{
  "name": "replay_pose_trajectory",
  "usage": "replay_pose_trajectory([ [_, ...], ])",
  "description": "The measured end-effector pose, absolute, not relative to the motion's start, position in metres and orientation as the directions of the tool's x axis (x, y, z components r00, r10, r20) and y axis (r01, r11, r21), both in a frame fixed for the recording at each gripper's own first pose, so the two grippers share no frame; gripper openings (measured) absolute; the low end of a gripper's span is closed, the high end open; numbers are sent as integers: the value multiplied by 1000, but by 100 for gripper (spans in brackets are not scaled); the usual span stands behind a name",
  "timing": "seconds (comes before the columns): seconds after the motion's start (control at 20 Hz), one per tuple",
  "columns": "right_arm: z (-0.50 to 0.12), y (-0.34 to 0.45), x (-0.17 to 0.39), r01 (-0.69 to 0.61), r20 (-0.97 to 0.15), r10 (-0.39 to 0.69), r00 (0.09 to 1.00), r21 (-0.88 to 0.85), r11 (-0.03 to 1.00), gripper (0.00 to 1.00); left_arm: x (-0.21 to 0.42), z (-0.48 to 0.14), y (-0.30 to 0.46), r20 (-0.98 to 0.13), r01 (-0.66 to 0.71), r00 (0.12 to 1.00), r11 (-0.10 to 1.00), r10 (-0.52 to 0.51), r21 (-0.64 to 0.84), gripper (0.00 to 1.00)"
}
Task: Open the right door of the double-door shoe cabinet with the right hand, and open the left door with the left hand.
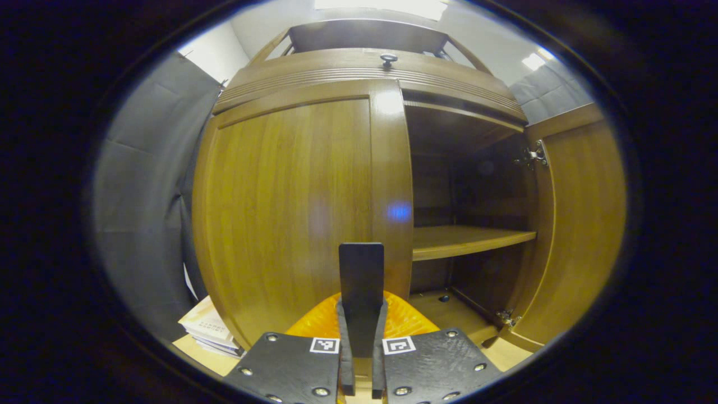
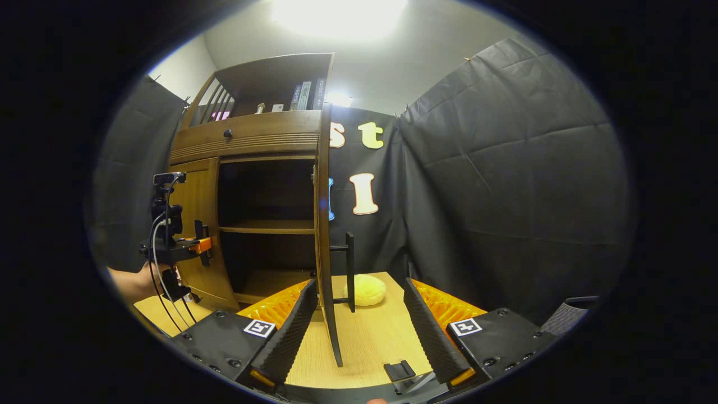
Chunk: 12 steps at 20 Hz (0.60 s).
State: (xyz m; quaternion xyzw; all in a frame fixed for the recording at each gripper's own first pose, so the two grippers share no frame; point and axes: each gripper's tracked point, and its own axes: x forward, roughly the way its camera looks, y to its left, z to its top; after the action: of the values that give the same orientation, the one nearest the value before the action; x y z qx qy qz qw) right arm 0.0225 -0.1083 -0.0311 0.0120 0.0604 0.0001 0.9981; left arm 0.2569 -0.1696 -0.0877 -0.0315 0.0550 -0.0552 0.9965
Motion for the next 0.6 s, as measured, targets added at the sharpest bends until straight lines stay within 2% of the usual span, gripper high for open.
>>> replay_pose_trajectory([
  [0.15,-33,-106,21,-36,-118,39,992,34,999,97,238,-85,-160,-110,90,989,994,-96,-61,13],
  [0.2,-34,-106,21,-49,-117,53,992,37,998,92,231,-85,-156,-112,84,990,995,-90,-58,16],
  [0.45,-36,-100,19,-121,-109,127,986,59,991,92,200,-82,-138,-130,41,991,998,-45,-37,16],
  [0.55,-37,-99,15,-148,-105,155,982,67,987,92,186,-80,-128,-133,17,991,999,-21,-35,13],
  [0.6,-36,-97,14,-163,-101,170,980,73,984,97,179,-79,-122,-134,4,991,999,-8,-32,13],
])
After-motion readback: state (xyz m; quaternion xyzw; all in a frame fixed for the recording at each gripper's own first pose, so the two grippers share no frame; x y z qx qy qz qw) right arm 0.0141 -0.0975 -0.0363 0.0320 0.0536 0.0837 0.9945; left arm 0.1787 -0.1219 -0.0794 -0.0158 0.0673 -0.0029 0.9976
